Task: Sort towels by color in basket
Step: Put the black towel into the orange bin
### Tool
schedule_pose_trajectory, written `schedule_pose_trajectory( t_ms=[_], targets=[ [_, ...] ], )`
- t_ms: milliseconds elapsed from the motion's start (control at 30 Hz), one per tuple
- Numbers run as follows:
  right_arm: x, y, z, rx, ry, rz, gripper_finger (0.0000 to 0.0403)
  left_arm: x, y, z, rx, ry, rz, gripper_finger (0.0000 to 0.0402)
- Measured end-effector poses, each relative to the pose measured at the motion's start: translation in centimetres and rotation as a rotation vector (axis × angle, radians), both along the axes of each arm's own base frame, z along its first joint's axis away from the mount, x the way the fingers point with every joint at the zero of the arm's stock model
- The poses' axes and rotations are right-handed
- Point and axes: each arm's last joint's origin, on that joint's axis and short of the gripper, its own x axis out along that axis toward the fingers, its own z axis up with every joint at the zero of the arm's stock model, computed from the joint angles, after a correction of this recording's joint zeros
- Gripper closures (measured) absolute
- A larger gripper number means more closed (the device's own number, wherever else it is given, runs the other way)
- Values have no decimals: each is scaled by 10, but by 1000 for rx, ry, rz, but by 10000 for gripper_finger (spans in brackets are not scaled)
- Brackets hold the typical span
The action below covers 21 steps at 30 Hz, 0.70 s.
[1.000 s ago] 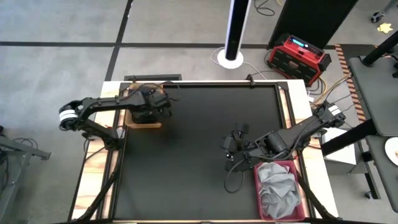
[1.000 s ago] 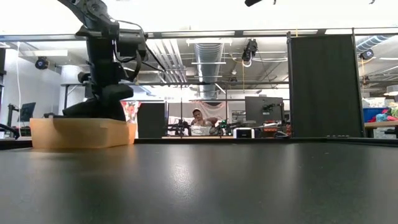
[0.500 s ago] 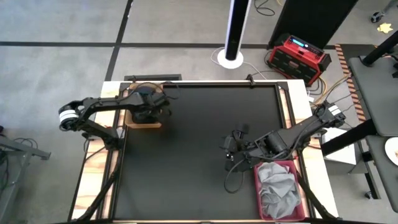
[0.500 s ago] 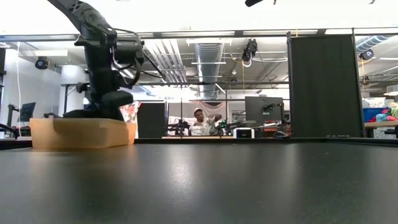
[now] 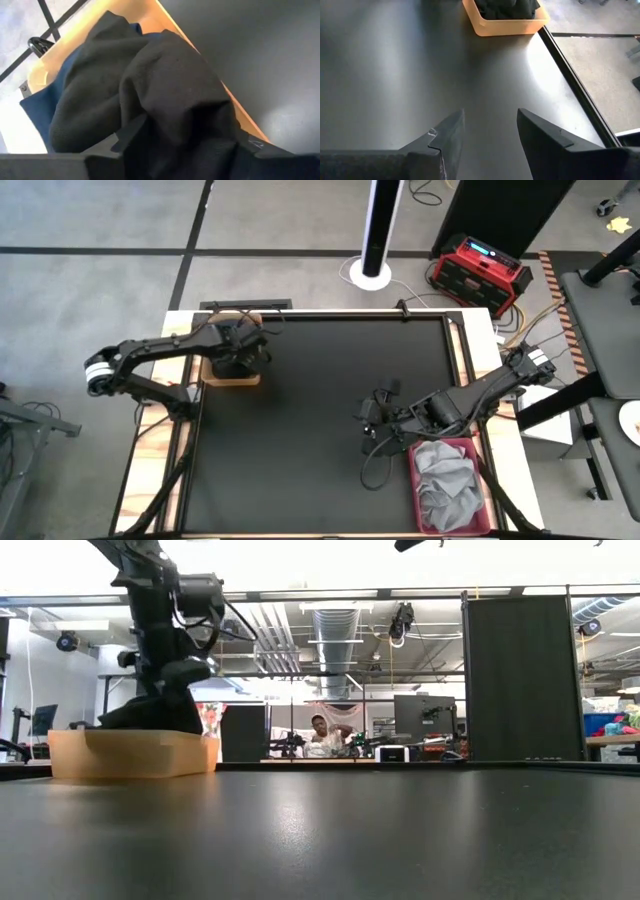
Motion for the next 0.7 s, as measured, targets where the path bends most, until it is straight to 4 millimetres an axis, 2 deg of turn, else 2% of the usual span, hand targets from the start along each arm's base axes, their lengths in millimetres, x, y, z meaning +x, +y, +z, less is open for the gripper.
schedule_pose_trajectory(
  t_ms=[167, 500, 600, 700],
  targets=[
    [0, 0, 0, 2, -1, -1, 225, -6, -7, 12, 2, -9, -16, 206],
    [0, 0, 0, 2, -2, -1, 229, -8, -17, 37, -21, -69, -69, 204],
    [0, 0, 0, 2, -1, -1, 224, -8, -19, 49, 52, -76, -67, 221],
    [0, 0, 0, 2, -1, -1, 223, -8, -19, 58, 84, -90, -64, 278]
  ],
)
